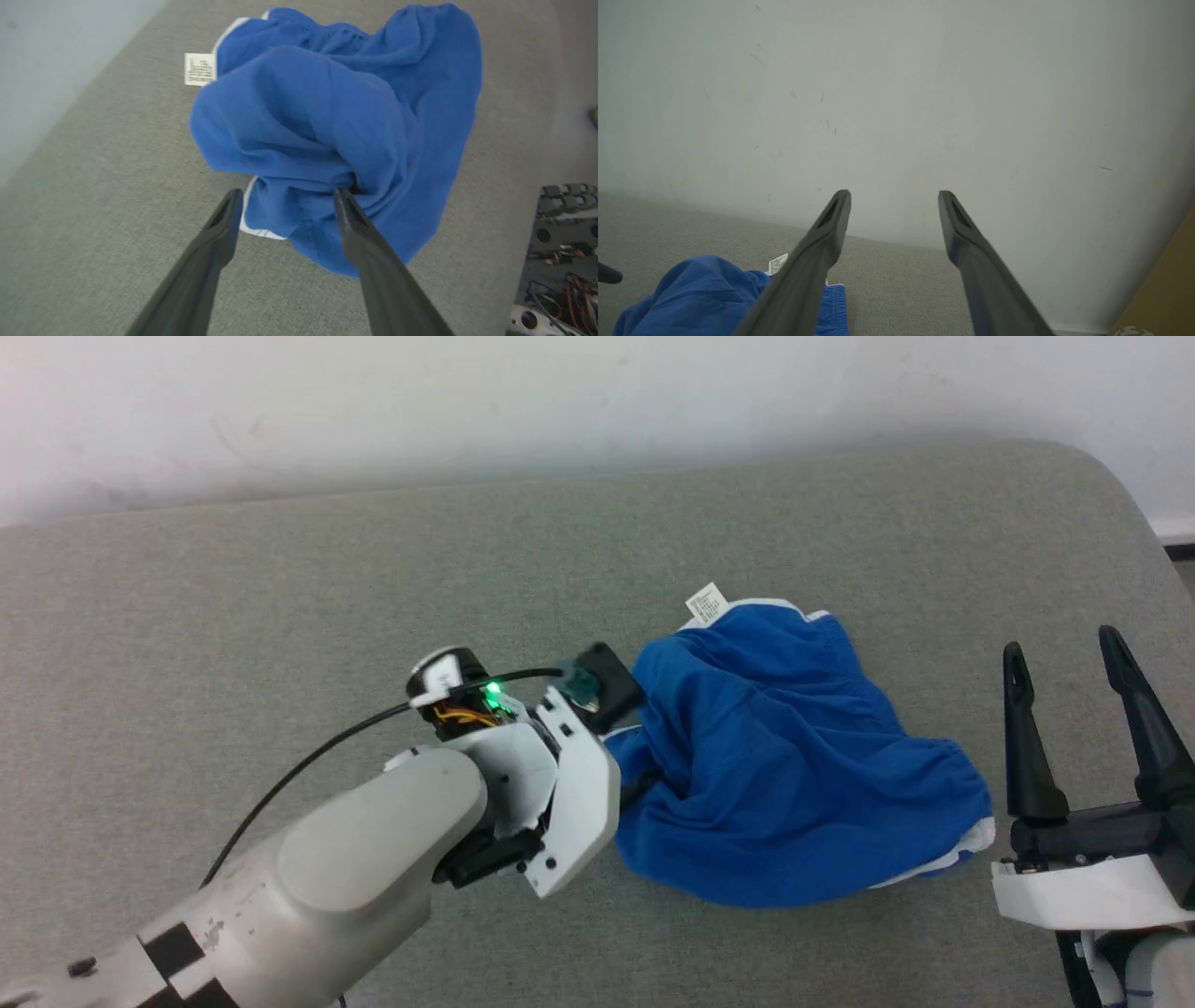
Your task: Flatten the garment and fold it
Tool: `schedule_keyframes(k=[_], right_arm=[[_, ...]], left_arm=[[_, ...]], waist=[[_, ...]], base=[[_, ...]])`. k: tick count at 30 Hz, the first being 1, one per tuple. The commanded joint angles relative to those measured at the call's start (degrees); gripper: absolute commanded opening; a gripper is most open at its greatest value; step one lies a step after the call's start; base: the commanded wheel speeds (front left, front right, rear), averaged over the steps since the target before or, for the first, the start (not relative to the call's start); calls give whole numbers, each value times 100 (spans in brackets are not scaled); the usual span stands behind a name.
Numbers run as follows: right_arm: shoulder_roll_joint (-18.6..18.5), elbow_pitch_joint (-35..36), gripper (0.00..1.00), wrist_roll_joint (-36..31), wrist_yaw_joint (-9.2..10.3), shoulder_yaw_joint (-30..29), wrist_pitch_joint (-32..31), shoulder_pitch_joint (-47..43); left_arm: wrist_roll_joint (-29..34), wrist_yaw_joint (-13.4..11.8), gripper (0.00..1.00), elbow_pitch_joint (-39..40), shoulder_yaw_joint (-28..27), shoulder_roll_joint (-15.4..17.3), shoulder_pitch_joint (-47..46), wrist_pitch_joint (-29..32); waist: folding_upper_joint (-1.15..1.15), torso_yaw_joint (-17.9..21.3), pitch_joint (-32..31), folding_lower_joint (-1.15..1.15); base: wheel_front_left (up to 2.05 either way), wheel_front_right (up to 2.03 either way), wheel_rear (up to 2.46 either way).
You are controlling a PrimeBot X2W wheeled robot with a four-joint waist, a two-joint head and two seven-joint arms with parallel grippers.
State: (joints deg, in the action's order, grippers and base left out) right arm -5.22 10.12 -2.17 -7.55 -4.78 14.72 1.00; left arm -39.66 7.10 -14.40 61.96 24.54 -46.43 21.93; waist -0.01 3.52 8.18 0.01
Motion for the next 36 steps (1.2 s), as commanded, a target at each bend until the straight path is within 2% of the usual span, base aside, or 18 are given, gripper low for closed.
schedule_keyframes(k=[1,4,9,14,18,19,20,21,24,27,32,36], right_arm=[[33,-3,100,-45,6,10,28,66],[60,-26,100,-75,6,34,28,170],[113,-94,100,-99,6,131,28,335],[162,-224,100,-142,6,223,28,527],[193,-312,100,-143,6,256,28,627],[200,-331,100,-139,6,248,28,631],[205,-345,100,-137,6,236,28,635],[209,-354,100,-138,6,216,28,630],[220,-371,100,-140,6,121,28,555],[225,-386,100,-142,6,96,28,452],[229,-404,100,-183,6,44,28,247],[230,-411,100,-231,6,33,28,99]], left_arm=[[-175,37,100,55,182,78,-173,163],[-755,38,100,135,766,215,-508,698],[-1096,38,100,37,1104,184,-805,1307],[-579,38,100,95,1136,60,-483,2347],[-260,38,100,224,1138,108,-201,2829],[-237,38,87,246,1138,122,-157,2899],[-245,38,15,259,1138,145,-127,2962],[-240,38,0,306,1138,166,-120,2992],[-320,38,0,388,1139,234,-245,2577],[-657,38,0,311,1138,393,-464,1720],[-926,38,0,158,935,843,-731,362],[-1116,-8,0,169,651,1254,-569,-203]], waist=[[1,124,137,-1],[1,237,270,-1],[1,461,521,-1],[1,668,798,-1],[1,768,925,-1],[1,771,935,-1],[1,762,935,-1],[1,742,925,-1],[1,591,814,-1],[1,406,633,-1],[1,45,292,-1],[1,-232,103,-1]], base=[[0,0,0],[0,0,0],[0,0,0],[0,0,0],[0,0,0],[0,0,0],[0,0,0],[0,0,0],[0,0,0],[0,0,0],[0,0,0],[0,0,0]])
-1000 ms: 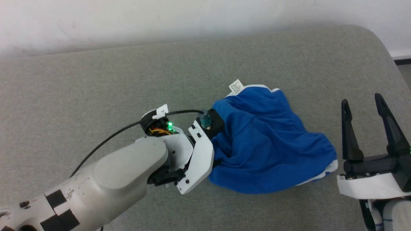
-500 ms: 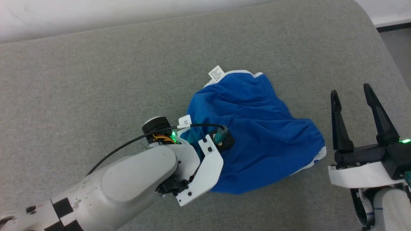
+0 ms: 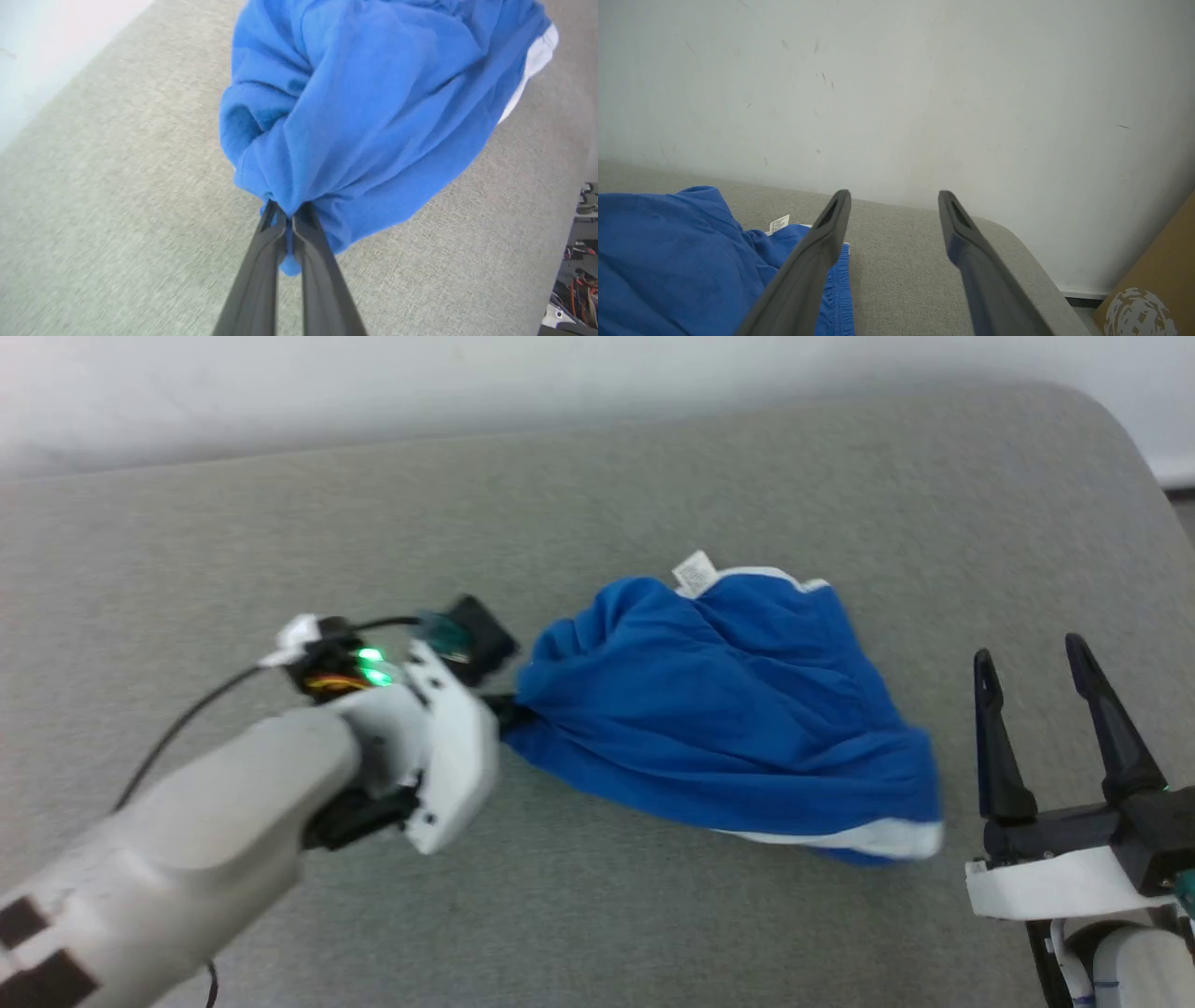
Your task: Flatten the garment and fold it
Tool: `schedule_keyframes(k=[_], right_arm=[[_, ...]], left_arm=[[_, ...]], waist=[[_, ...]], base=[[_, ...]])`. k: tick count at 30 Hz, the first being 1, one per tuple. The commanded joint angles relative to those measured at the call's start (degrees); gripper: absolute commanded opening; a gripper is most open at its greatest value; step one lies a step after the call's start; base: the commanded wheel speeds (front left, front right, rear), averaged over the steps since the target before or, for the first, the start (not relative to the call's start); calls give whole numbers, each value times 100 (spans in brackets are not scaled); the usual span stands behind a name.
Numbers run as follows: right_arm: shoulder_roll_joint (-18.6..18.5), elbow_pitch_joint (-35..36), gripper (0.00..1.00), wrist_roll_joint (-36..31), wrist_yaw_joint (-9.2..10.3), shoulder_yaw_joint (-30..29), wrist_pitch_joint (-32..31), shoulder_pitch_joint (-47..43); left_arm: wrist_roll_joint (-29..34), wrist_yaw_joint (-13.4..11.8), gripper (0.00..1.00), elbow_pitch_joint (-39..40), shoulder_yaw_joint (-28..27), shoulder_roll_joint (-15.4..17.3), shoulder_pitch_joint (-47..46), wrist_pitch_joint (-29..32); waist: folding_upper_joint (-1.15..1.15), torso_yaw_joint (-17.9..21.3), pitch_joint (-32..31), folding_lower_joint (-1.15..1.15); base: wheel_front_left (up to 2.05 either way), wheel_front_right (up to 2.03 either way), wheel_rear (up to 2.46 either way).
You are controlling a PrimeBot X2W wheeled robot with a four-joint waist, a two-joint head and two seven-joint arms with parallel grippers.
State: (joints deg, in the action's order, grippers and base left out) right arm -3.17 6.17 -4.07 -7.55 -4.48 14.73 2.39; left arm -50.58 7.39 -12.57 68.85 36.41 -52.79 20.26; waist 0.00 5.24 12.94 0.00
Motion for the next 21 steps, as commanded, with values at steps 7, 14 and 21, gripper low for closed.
schedule_keyframes(k=[7,14,21], right_arm=[[25,-120,100,-91,6,22,27,-193],[25,-356,100,-102,6,11,27,-350],[-23,-526,100,-135,6,-4,27,-456]], left_arm=[[-386,-622,0,85,-348,812,919,-638],[-799,-1110,0,24,-336,1191,1970,-967],[-912,-1369,100,-5,-347,1000,2467,-1458]], waist=[[0,-666,-514,0],[0,-731,-581,0],[0,-901,-713,0]], base=[[0,0,0],[0,0,0],[0,0,0]])
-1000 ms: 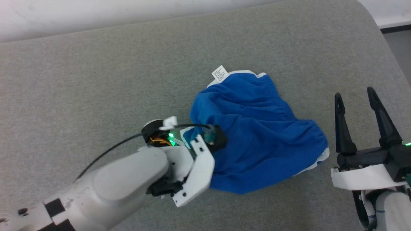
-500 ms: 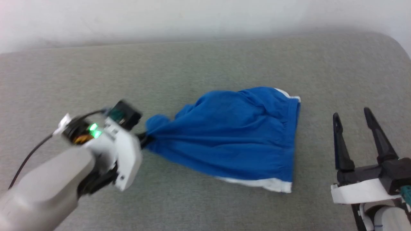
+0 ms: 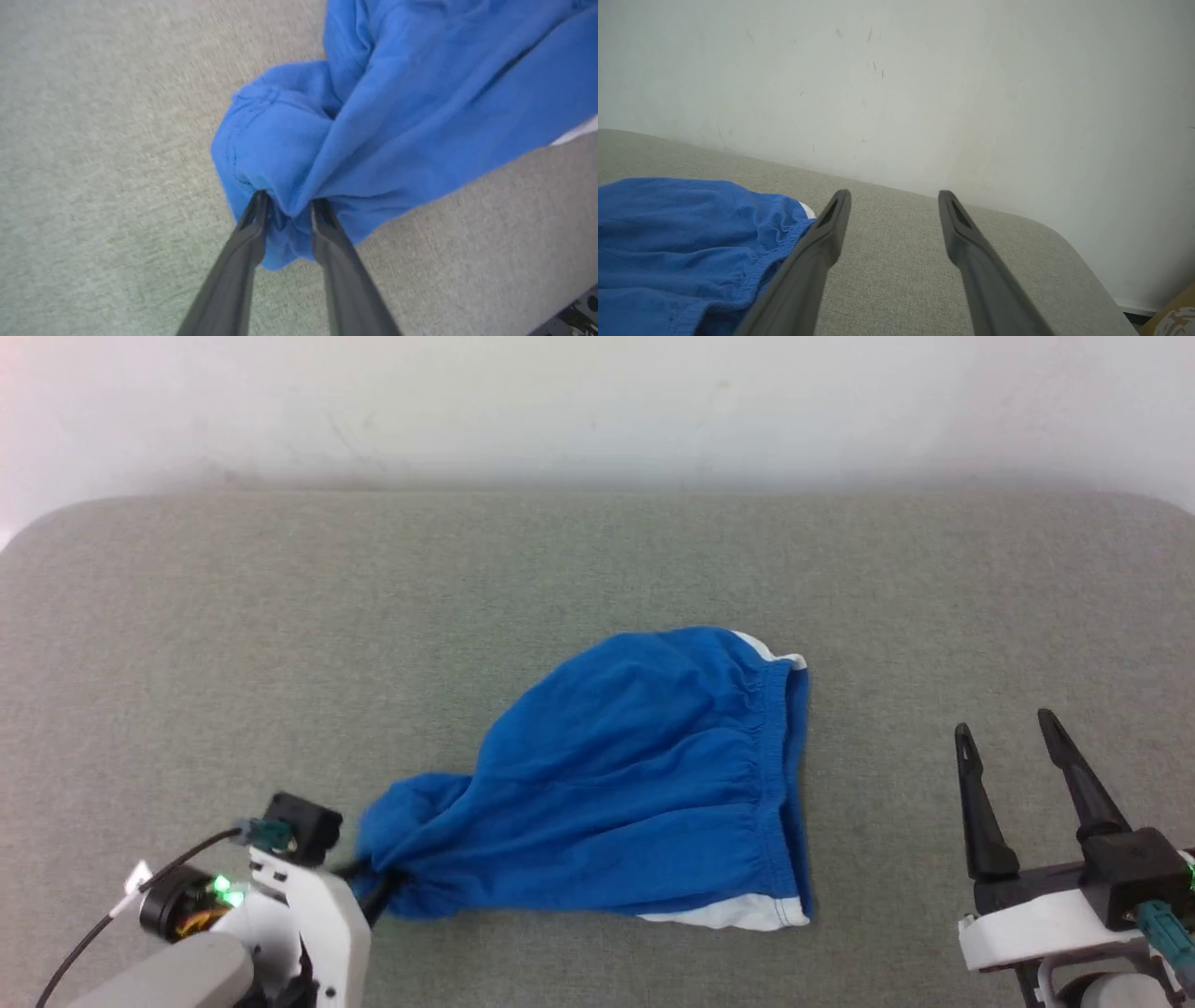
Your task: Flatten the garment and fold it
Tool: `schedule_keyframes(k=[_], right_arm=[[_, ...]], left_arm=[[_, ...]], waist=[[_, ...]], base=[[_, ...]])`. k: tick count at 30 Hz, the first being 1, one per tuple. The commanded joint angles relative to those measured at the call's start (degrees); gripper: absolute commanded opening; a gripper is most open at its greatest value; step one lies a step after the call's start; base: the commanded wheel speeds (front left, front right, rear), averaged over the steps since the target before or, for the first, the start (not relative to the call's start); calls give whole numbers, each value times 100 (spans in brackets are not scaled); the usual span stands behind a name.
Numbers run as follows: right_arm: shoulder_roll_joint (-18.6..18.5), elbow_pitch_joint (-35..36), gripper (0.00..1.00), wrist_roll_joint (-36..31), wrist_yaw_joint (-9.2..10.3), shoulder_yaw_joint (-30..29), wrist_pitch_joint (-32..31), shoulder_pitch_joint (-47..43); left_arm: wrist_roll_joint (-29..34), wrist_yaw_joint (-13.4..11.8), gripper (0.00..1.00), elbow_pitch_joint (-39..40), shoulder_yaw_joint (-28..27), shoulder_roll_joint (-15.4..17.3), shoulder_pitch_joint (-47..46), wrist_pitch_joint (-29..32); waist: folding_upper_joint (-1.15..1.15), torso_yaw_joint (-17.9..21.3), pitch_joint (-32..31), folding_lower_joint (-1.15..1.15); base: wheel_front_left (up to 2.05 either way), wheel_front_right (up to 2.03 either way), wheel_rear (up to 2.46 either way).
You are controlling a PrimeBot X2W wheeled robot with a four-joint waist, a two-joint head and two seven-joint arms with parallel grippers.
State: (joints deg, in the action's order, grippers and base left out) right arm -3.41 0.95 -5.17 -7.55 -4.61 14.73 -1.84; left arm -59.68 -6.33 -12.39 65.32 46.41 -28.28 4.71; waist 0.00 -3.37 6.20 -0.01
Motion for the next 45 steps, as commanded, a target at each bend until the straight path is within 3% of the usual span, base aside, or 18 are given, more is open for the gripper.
schedule_keyframes(k=[1,5,8,14,19,23,28,33,38,45], right_arm=[[-36,2,100,-37,6,10,27,0],[-354,78,100,-93,6,59,27,297],[-681,142,100,-120,6,140,27,634],[-1421,7,100,37,6,656,27,1475],[-2129,-690,100,667,6,1734,-211,2371],[-2733,-1242,100,1555,6,2996,-1305,3219],[-3436,-1526,100,3143,6,4880,-3037,4310],[-3867,-1622,100,4251,6,6031,-4258,5478],[-3904,-1889,100,4858,6,6820,-4777,6403],[-3621,-2286,100,5165,6,7662,-4789,7041]], left_arm=[[58,-57,100,-14,-62,-36,3,-111],[323,-445,100,126,-392,-145,-37,-1030],[570,-870,100,314,-662,-199,-32,-1674],[1522,-1866,100,981,-1681,-599,169,-1965],[2820,-2330,100,1484,-2752,-1151,859,-1969],[3773,-2474,100,1701,-3288,-1539,1301,-1969],[4385,-2330,100,1884,-3831,-2207,1606,-1970],[4831,-2007,100,1958,-4233,-2819,1627,-1970],[5067,-1605,100,1890,-4576,-3340,1602,-1970],[5293,-1067,100,1807,-5030,-3890,1545,-1970]], waist=[[0,-61,-60,1],[0,-114,-92,1],[0,-170,-112,1],[0,-378,-72,1],[0,-530,50,1],[0,-619,236,1],[0,-837,569,1],[0,-1098,988,1],[0,-1345,1352,1],[0,-1624,1705,1]], base=[[0,0,0],[0,0,0],[0,0,0],[0,0,0],[0,0,0],[0,0,0],[0,0,0],[0,0,0],[0,0,0],[0,0,0]])
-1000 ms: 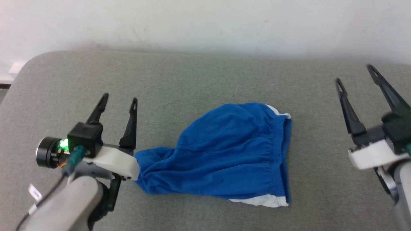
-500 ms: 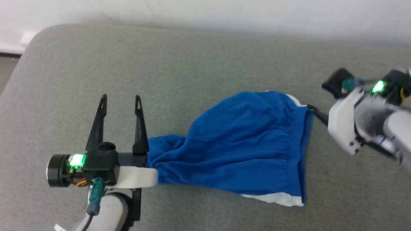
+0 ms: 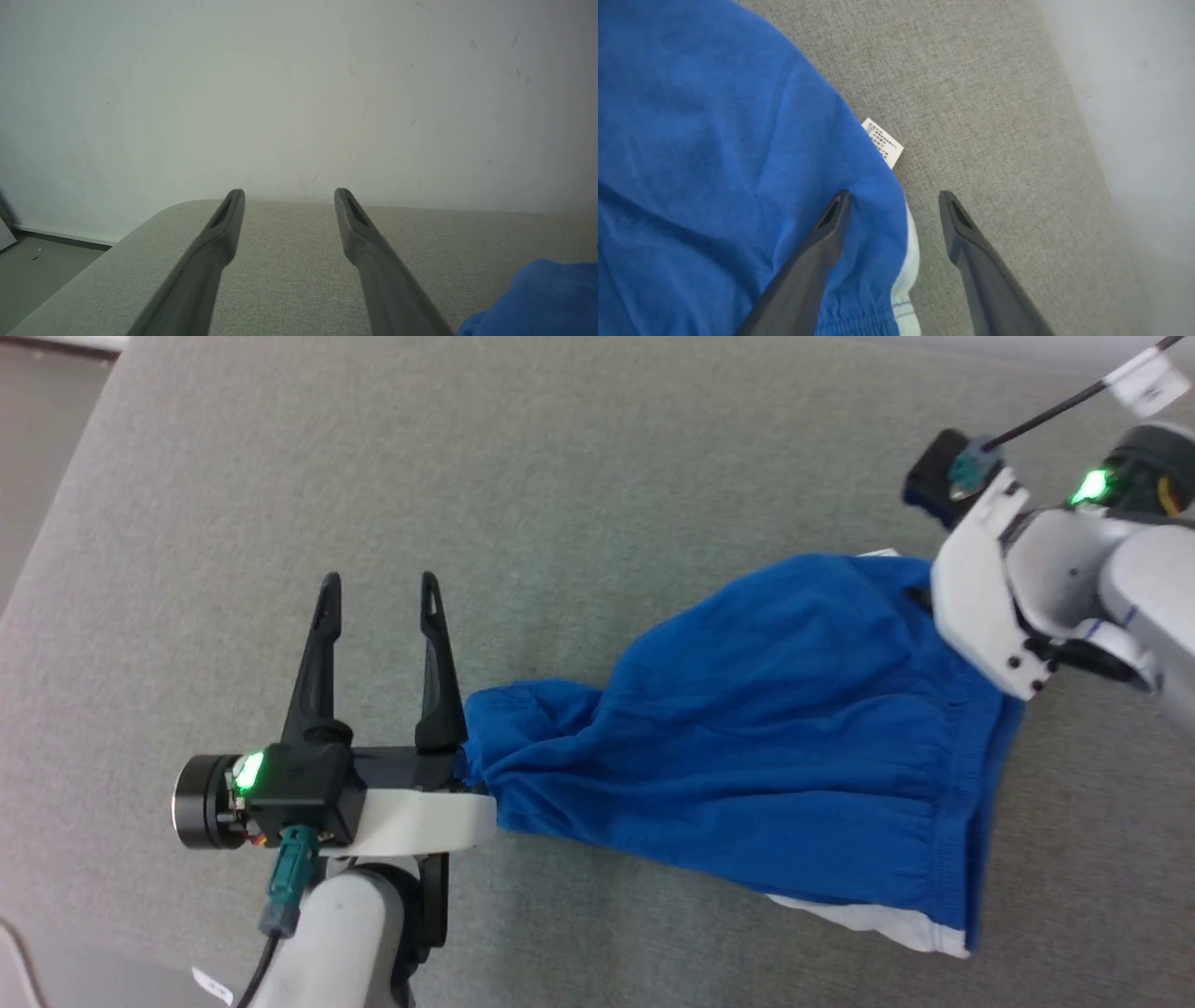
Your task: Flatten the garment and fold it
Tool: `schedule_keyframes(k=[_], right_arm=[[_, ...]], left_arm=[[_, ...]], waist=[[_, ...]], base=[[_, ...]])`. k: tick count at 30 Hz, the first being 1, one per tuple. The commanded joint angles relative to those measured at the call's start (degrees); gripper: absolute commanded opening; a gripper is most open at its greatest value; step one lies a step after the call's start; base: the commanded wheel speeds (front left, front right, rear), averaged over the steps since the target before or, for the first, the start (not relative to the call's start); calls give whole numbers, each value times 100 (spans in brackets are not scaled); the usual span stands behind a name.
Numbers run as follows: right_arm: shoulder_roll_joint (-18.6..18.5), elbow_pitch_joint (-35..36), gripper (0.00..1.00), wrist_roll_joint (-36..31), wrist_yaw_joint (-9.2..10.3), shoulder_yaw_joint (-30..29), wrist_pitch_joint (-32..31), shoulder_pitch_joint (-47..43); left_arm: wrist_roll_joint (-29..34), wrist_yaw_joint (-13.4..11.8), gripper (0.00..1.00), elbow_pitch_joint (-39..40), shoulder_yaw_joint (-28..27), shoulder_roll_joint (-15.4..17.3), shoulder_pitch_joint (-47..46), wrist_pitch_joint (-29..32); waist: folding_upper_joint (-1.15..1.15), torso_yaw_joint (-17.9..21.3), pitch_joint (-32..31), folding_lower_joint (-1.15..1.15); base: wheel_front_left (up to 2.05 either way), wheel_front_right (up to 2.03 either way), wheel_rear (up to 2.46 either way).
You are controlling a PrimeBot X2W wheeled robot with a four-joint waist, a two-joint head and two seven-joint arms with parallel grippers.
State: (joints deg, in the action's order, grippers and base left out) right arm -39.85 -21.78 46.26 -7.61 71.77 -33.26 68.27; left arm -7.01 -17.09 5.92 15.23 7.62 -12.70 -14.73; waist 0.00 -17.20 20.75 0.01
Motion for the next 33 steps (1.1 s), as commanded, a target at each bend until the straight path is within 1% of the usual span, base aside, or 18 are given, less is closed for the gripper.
schedule_keyframes(k=[1,4,6,8,9,10,11,15,18,23,25,27,30,33], right_arm=[[69,-67,100,45,12,72,-25,21],[114,-135,100,-67,12,146,-220,-148],[110,-105,100,-211,12,154,-373,-371],[78,-50,100,-290,12,155,-396,-470],[56,-28,42,-295,12,156,-285,-442],[34,-12,16,-305,12,156,-98,-367],[2,-10,0,-359,12,157,128,-256],[-136,-219,0,-254,12,69,1092,291],[-293,-494,0,-103,12,23,1432,578],[-468,-1100,0,281,12,-57,1675,636],[-493,-1480,0,339,12,-102,1763,580],[-508,-1909,0,321,12,-76,1723,450],[-437,-2413,0,463,12,-63,1678,178],[-330,-2700,0,566,12,-47,1756,-19]], left_arm=[[54,78,100,-39,-77,-64,-20,-27],[145,244,100,-59,-200,-199,-28,-27],[197,319,100,-68,-267,-266,-20,-27],[233,376,100,-66,-350,-311,-2,-27],[248,400,100,-67,-396,-329,10,-27],[262,424,100,-70,-439,-344,21,-27],[279,444,100,-75,-476,-358,29,-27],[341,522,100,-59,-609,-398,46,-27],[399,575,100,-32,-650,-417,48,-27],[442,634,100,16,-675,-440,22,-27],[453,653,100,28,-682,-447,5,-27],[465,673,100,11,-667,-452,-12,-27],[478,686,100,-17,-650,-459,-20,-27],[487,686,100,-81,-660,-463,-5,-27]], waist=[[0,-268,282,-1],[0,-329,346,-1],[0,-341,369,-1],[0,-312,379,-1],[0,-283,375,-1],[0,-250,369,-1],[0,-215,359,-1],[0,-68,294,-1],[0,-3,274,-1],[0,30,335,-1],[0,30,382,-1],[0,2,418,-1],[0,-17,443,-1],[0,15,425,-1]], base=[[0,0,0],[0,0,0],[0,0,0],[0,0,0],[0,0,0],[0,0,0],[0,0,0],[0,0,0],[0,0,0],[0,0,0],[0,0,0],[0,0,0],[0,0,0],[0,0,0]])
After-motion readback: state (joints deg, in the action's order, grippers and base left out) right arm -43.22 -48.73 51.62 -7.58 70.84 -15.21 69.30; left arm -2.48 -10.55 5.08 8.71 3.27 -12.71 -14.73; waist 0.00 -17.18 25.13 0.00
